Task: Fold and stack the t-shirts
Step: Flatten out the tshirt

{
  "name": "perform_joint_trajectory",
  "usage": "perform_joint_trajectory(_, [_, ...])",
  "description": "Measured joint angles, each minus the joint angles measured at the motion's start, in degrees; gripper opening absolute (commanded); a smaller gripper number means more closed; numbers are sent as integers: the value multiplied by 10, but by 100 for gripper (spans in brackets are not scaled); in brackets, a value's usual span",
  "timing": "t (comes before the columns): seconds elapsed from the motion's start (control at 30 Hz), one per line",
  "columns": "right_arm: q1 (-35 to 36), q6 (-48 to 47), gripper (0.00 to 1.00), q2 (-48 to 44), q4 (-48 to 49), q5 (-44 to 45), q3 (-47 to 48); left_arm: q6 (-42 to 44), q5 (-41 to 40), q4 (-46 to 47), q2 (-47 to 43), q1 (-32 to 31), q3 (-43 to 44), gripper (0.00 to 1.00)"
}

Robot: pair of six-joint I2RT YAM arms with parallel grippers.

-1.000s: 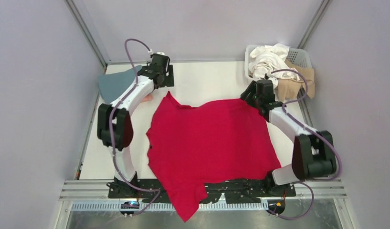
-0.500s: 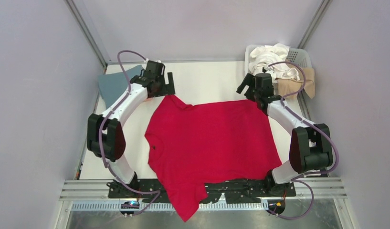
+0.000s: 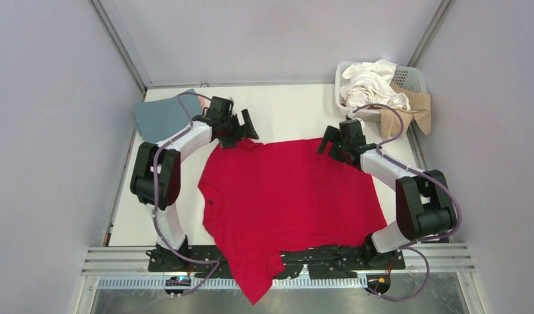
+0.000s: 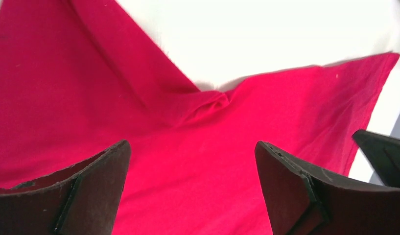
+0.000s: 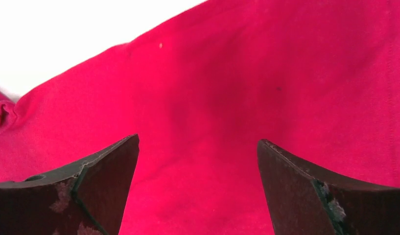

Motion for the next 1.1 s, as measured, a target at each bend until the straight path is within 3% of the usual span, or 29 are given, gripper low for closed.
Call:
perform_joint_trajectory(0.4, [6,0,95,35,-9,7,-5,-50,68,63,101,-5,43,100])
perform_joint_trajectory(0.73, [6,-2,95,40,-13,22,-5,-64,83,79,128,-7,63,100])
perform_joint_trajectory(0.97, [6,-3,95,43,-13,28,-5,-125,104,139,195,-7,140,100])
perform_joint_trajectory(1.1, [6,-3,95,47,-13,31,-5,-182,116,195,268,-8,234,100])
